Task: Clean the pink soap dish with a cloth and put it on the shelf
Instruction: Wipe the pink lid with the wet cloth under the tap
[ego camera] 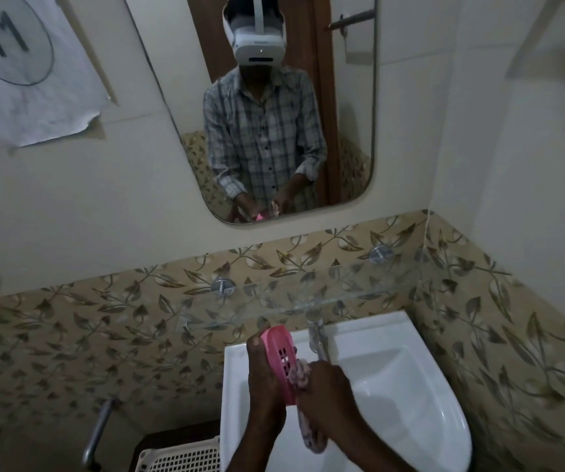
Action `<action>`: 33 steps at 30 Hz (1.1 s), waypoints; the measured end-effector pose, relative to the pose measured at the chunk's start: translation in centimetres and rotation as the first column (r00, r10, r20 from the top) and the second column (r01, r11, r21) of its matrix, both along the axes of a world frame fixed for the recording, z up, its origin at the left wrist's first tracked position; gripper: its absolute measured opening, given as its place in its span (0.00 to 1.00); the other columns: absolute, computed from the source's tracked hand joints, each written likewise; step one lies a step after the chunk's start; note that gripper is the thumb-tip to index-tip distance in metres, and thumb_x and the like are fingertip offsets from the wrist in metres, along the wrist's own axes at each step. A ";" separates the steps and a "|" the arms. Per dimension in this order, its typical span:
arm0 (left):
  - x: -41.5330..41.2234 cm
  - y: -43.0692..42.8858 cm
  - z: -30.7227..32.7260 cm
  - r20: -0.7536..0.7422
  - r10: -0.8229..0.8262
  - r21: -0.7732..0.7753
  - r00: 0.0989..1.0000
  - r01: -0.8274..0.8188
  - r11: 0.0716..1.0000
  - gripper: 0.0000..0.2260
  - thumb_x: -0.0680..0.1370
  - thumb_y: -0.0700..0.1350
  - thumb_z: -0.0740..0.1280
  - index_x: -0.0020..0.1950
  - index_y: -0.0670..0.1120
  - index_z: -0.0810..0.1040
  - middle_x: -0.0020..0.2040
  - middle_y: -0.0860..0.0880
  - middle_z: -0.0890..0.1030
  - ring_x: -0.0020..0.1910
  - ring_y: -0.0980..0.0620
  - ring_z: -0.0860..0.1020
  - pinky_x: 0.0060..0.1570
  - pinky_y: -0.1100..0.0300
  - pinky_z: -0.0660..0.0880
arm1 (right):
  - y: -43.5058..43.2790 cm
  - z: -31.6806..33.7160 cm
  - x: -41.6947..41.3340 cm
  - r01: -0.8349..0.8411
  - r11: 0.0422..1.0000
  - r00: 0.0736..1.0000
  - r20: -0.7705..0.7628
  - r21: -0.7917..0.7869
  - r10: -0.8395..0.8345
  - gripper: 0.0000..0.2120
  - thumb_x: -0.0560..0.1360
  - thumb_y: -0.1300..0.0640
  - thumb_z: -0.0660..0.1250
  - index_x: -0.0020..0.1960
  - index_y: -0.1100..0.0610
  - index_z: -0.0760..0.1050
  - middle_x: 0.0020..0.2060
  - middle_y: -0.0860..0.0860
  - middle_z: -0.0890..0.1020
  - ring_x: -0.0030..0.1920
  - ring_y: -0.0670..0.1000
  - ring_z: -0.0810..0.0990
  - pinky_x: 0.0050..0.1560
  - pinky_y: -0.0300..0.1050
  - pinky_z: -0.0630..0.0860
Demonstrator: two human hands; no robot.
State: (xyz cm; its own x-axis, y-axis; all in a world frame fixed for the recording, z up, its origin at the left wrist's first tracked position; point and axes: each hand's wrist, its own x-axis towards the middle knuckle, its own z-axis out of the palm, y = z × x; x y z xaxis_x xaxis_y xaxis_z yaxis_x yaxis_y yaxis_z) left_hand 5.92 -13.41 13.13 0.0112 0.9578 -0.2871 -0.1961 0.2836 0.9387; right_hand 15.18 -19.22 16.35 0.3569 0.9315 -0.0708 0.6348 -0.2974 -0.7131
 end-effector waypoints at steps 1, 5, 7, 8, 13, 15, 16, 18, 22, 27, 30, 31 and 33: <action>0.0 -0.1 0.0 0.022 0.008 -0.040 1.000 -0.007 0.999 0.23 0.82 0.64 0.56 0.54 0.49 0.82 0.44 0.45 0.88 0.42 0.48 0.86 0.38 0.55 0.81 | 0.0 0.1 0.7 -0.018 1.000 1.000 -0.019 0.008 0.018 0.07 0.72 0.54 0.67 0.45 0.57 0.81 0.43 0.54 0.86 0.44 0.52 0.84 0.35 0.32 0.74; 1.0 -0.5 -0.1 0.203 -0.014 -0.173 0.979 0.050 0.984 0.21 0.82 0.57 0.58 0.57 0.42 0.82 0.53 0.38 0.85 0.52 0.40 0.84 0.58 0.41 0.79 | 2.2 1.9 2.4 -0.014 0.962 1.000 -0.005 0.274 0.016 0.06 0.75 0.58 0.68 0.48 0.57 0.82 0.46 0.53 0.86 0.45 0.49 0.83 0.46 0.34 0.76; 1.1 0.2 0.1 0.270 -0.007 -0.216 0.963 0.067 0.974 0.22 0.83 0.56 0.58 0.56 0.39 0.82 0.53 0.36 0.85 0.49 0.40 0.85 0.54 0.46 0.80 | 2.0 1.4 1.8 -0.184 0.945 0.982 0.098 0.272 0.162 0.14 0.75 0.61 0.67 0.60 0.58 0.80 0.56 0.54 0.83 0.58 0.52 0.80 0.61 0.39 0.71; 0.8 0.8 0.1 0.294 0.007 -0.237 0.956 0.065 0.969 0.24 0.84 0.56 0.57 0.55 0.37 0.81 0.50 0.35 0.85 0.46 0.40 0.85 0.52 0.47 0.81 | 1.6 0.6 1.9 -0.296 0.924 0.955 0.100 0.243 0.280 0.16 0.74 0.62 0.68 0.62 0.58 0.79 0.58 0.55 0.82 0.60 0.54 0.79 0.63 0.40 0.71; -0.9 1.6 0.2 0.352 0.001 -0.349 0.936 0.130 0.928 0.29 0.82 0.62 0.55 0.67 0.39 0.74 0.62 0.33 0.77 0.55 0.36 0.78 0.58 0.38 0.72 | 0.7 -1.0 4.6 -0.413 0.870 0.910 0.150 0.270 0.385 0.11 0.70 0.66 0.71 0.52 0.59 0.82 0.48 0.57 0.84 0.51 0.57 0.82 0.51 0.44 0.77; -1.1 1.8 0.1 0.399 -0.015 -0.379 0.917 0.179 0.908 0.30 0.82 0.62 0.55 0.66 0.38 0.75 0.58 0.33 0.81 0.55 0.35 0.79 0.57 0.40 0.74 | 0.3 -1.0 3.6 -0.435 0.833 0.900 0.194 0.342 0.390 0.13 0.68 0.69 0.69 0.51 0.58 0.83 0.45 0.55 0.84 0.46 0.56 0.82 0.47 0.43 0.76; -1.2 2.0 0.1 0.412 -0.017 -0.385 0.911 0.191 0.903 0.30 0.81 0.62 0.56 0.64 0.36 0.76 0.52 0.33 0.84 0.50 0.35 0.81 0.55 0.42 0.75 | -0.1 -1.3 3.1 -0.519 0.778 0.854 0.260 0.354 0.452 0.14 0.69 0.69 0.69 0.51 0.57 0.82 0.45 0.54 0.83 0.45 0.54 0.80 0.46 0.41 0.75; -1.7 2.3 0.1 0.408 -0.073 -0.393 0.910 0.247 0.886 0.30 0.81 0.62 0.57 0.62 0.35 0.78 0.45 0.34 0.85 0.44 0.37 0.82 0.52 0.44 0.76 | -0.6 -1.5 4.0 -0.681 0.648 0.731 0.377 0.343 0.569 0.09 0.73 0.65 0.67 0.49 0.56 0.82 0.44 0.52 0.83 0.42 0.53 0.79 0.44 0.42 0.72; -2.4 2.1 0.3 0.345 -0.168 -0.414 0.924 0.310 0.856 0.29 0.82 0.61 0.56 0.68 0.37 0.74 0.54 0.33 0.80 0.49 0.37 0.78 0.51 0.43 0.75 | 1.2 -0.1 7.3 -0.649 0.715 0.726 0.493 0.260 0.480 0.10 0.66 0.66 0.72 0.45 0.58 0.84 0.39 0.54 0.83 0.38 0.54 0.81 0.37 0.44 0.77; -1.1 2.5 0.6 0.344 -0.015 -0.340 0.939 0.140 0.930 0.28 0.83 0.59 0.56 0.69 0.37 0.74 0.55 0.33 0.79 0.50 0.36 0.78 0.55 0.42 0.75 | 0.2 -1.9 2.2 -0.392 0.909 0.849 0.435 0.142 0.299 0.15 0.57 0.63 0.72 0.44 0.55 0.81 0.37 0.52 0.81 0.38 0.54 0.82 0.34 0.39 0.75; -1.6 2.3 -0.1 0.375 0.017 -0.293 0.927 0.101 0.951 0.31 0.82 0.62 0.54 0.67 0.36 0.73 0.45 0.35 0.82 0.43 0.39 0.80 0.47 0.47 0.80 | 0.0 -1.5 2.7 -0.283 0.951 0.938 -0.171 0.122 0.301 0.05 0.69 0.60 0.69 0.42 0.56 0.82 0.38 0.52 0.86 0.41 0.51 0.85 0.36 0.36 0.76; -2.0 2.3 -0.6 0.347 -0.009 -0.247 0.938 0.101 0.964 0.31 0.81 0.64 0.54 0.66 0.37 0.75 0.46 0.36 0.83 0.44 0.39 0.81 0.46 0.46 0.81 | 0.1 -1.0 3.3 -0.228 0.964 0.916 -0.306 0.135 0.260 0.04 0.70 0.58 0.71 0.43 0.55 0.83 0.37 0.49 0.87 0.40 0.48 0.86 0.37 0.36 0.78; -2.7 2.2 -1.4 0.219 -0.091 -0.121 0.972 0.119 0.985 0.31 0.77 0.65 0.61 0.63 0.39 0.79 0.48 0.35 0.85 0.45 0.38 0.84 0.47 0.44 0.82 | 0.8 0.2 4.4 -0.072 0.979 0.933 -0.334 0.193 0.134 0.02 0.71 0.56 0.72 0.43 0.52 0.84 0.36 0.45 0.87 0.41 0.43 0.85 0.38 0.35 0.79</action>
State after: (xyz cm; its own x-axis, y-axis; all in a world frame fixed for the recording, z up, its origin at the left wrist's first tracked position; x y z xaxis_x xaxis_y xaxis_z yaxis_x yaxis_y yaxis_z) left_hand 3.19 -11.23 11.68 0.1838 0.9017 -0.3913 -0.3486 0.4320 0.8318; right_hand 19.62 -18.39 16.55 0.2412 0.9705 -0.0050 0.3625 -0.0948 -0.9272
